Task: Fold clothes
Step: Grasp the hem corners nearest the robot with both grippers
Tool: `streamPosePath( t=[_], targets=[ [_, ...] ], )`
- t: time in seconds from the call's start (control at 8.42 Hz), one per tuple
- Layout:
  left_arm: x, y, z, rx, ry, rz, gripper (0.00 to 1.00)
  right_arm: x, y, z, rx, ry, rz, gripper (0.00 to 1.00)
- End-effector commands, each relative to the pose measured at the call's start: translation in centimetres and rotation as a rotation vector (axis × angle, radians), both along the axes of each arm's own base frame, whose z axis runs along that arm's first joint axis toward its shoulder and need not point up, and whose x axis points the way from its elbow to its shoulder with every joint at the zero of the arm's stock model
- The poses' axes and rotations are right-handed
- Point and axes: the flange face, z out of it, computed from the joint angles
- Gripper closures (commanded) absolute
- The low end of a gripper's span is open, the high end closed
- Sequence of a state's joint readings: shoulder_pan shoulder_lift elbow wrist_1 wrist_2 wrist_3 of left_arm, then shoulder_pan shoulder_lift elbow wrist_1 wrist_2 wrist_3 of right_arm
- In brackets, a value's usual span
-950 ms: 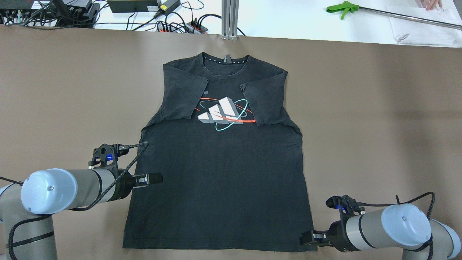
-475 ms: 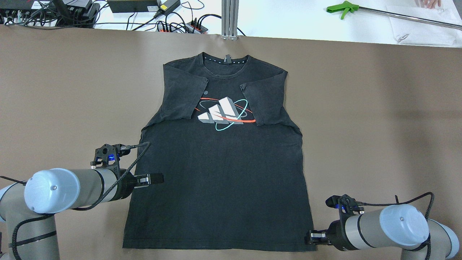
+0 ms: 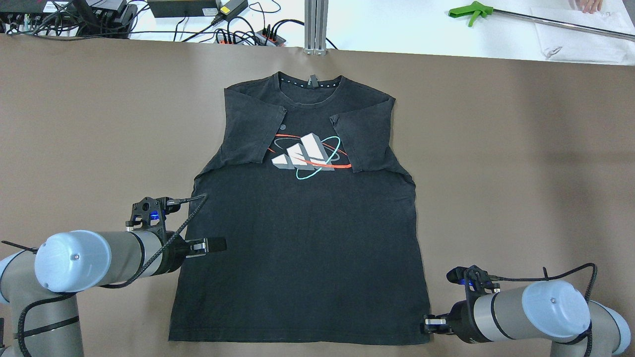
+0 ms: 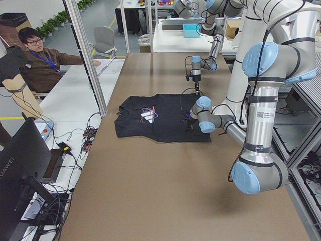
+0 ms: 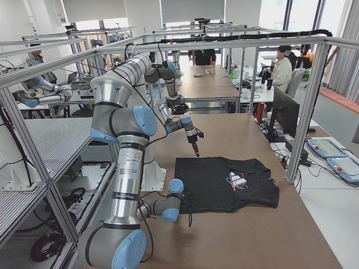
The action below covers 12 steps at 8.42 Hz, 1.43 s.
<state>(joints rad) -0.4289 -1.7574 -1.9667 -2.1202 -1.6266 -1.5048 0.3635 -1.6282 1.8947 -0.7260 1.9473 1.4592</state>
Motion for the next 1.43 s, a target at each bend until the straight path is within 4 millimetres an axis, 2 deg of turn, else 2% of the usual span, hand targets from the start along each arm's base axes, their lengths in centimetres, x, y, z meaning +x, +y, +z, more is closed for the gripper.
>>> streamPosePath(
  t=[0.0,0.12,0.24,0.36,0.48,0.71,0.95,1.19,1.31],
  targets=[
    [-0.8,0.2,0.7,-0.002,0.001,-0.005,0.06,0.6,-0.2,-1.4,0.018,-0.037,-0.009,1.0],
    [-1.3,0.7,1.7,-0.002,0.001,-0.003,0.06,0.5,-0.5,-2.4,0.019,-0.058,-0.018,1.0],
    [-2.0,2.6,3.5,-0.014,-0.019,0.021,0.06,0.6,-1.2,-3.2,0.021,-0.076,-0.014,1.0],
    [-2.3,4.2,4.1,-0.011,-0.031,0.018,0.06,0.9,-1.6,-3.2,0.017,-0.078,-0.013,1.0],
    [-2.2,6.1,5.9,-0.004,-0.05,0.027,0.06,1.0,-1.8,-3.2,0.017,-0.078,-0.008,1.0],
    [-5.1,8.9,9.7,0.004,0.031,0.053,0.06,0.9,-2.1,-3.8,0.022,-0.089,-0.004,1.0],
    [-3.2,12.1,9.7,0.008,0.032,0.04,0.06,0.7,-2.3,-4.3,0.025,-0.099,-0.005,1.0],
    [-1.8,14.3,9.5,0.014,0.032,0.045,0.06,0.7,-2.3,-4.6,0.027,-0.104,-0.005,1.0],
    [-1.2,14.7,9.4,0.018,0.024,0.044,0.06,0.6,-2.3,-4.6,0.027,-0.104,-0.007,1.0]
  ],
)
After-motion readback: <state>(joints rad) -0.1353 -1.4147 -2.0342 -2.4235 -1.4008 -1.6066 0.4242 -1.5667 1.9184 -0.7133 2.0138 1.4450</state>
